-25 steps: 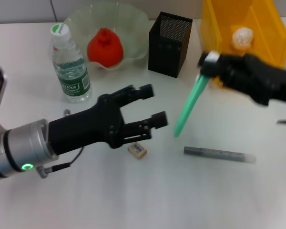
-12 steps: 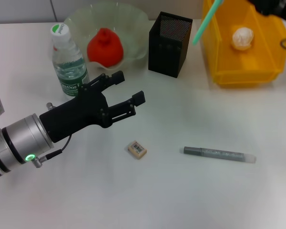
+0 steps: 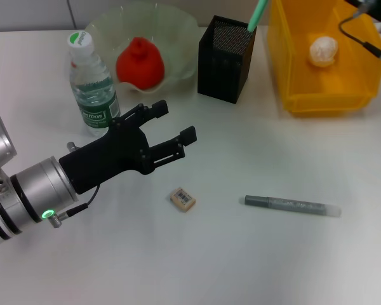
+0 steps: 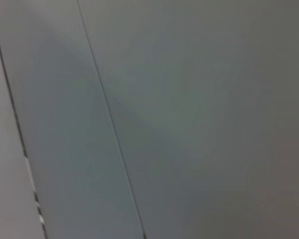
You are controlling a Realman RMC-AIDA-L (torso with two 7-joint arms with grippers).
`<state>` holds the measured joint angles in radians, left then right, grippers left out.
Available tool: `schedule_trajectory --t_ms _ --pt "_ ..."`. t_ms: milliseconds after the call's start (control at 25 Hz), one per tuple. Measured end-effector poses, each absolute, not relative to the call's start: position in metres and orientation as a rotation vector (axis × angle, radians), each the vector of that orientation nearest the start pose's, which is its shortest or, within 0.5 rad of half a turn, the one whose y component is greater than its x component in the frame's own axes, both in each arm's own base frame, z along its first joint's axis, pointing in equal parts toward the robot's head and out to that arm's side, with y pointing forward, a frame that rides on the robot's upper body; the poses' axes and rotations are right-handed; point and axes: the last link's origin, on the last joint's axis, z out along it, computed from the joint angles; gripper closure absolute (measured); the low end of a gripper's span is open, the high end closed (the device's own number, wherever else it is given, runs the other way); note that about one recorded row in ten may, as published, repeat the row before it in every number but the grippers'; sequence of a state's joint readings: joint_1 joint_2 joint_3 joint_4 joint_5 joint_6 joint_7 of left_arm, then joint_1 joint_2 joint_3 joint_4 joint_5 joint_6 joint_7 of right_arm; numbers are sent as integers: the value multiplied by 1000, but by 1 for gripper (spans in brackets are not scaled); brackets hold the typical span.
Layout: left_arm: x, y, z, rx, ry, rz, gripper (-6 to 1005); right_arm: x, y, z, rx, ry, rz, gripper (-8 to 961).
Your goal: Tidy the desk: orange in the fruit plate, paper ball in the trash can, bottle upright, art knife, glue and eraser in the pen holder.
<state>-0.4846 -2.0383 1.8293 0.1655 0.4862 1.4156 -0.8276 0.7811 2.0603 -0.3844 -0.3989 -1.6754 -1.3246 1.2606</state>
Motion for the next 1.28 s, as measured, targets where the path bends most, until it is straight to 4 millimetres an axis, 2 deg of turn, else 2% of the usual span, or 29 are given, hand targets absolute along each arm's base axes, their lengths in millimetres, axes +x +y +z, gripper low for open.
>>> schedule_trajectory --t_ms 280,560,1240,1280 --pt "-260 293 -64 -2429 -600 -1110 139 192 435 4 -2207 586 1041 685" --pt "-261 293 -64 -2427 -613 -1113 140 184 445 -13 -2212 525 942 670" --pt "-261 293 -63 -2429 -642 -1121 140 185 447 -21 -2221 508 874 632" --pt "-261 293 -63 -2429 -644 -1121 140 185 447 -21 -2220 509 874 594"
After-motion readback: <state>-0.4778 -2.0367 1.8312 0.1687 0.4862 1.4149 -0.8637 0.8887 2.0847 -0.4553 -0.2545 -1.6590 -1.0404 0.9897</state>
